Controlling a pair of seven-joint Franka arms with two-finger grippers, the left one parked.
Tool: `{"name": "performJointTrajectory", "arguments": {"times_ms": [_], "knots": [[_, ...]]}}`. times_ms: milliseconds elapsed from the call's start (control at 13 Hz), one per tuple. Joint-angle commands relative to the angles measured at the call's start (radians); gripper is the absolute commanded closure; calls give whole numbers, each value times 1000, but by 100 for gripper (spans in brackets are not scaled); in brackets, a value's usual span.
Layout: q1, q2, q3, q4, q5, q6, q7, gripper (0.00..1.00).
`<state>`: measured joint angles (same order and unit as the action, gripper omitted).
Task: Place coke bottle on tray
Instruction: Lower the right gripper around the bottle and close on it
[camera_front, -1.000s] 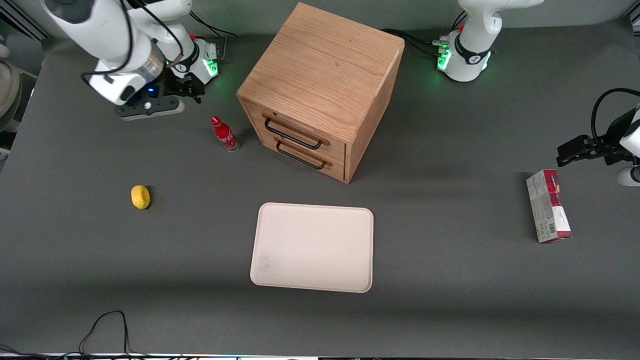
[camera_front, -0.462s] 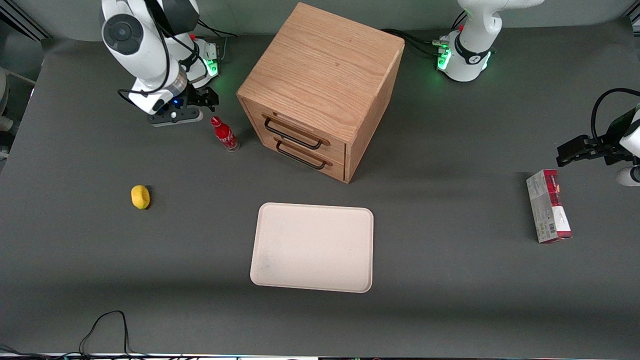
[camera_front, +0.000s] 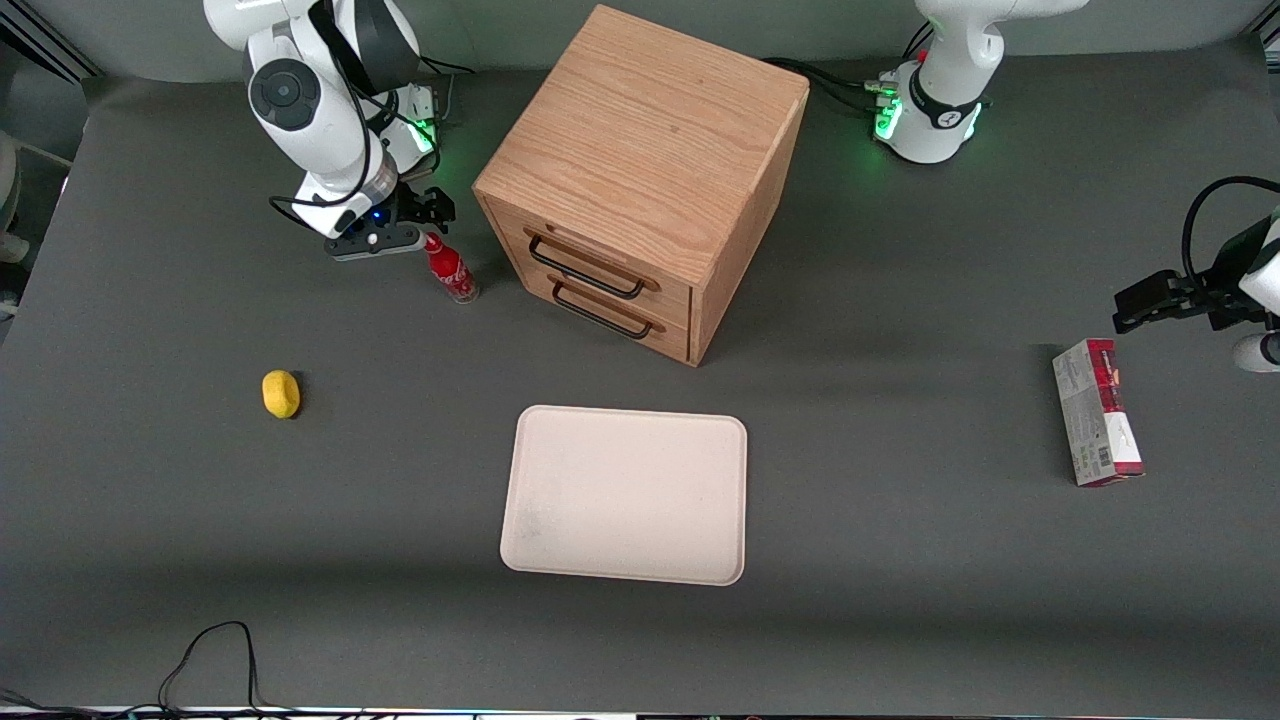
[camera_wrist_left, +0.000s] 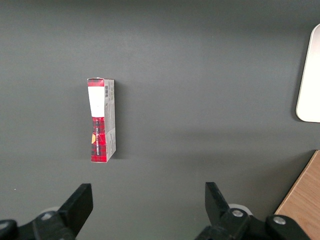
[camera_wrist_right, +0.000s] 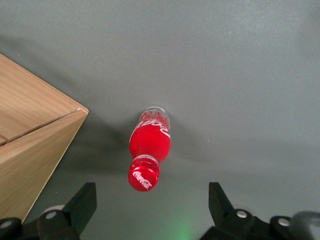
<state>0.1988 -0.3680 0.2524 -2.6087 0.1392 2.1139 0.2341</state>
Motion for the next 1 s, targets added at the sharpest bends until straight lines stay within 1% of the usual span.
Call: {"name": "performJointTrajectory", "arguments": {"times_ms": [0, 154, 615, 769, 846, 923], "knots": [[27, -19, -13, -54, 22, 87, 24, 1], [28, 9, -13, -88, 23, 170, 27, 1], [31, 27, -8, -96, 23, 198, 36, 1], [47, 35, -8, -97, 23, 205, 45, 4], [48, 35, -8, -97, 23, 205, 54, 8], [48, 35, -8, -97, 23, 207, 57, 19]]}}
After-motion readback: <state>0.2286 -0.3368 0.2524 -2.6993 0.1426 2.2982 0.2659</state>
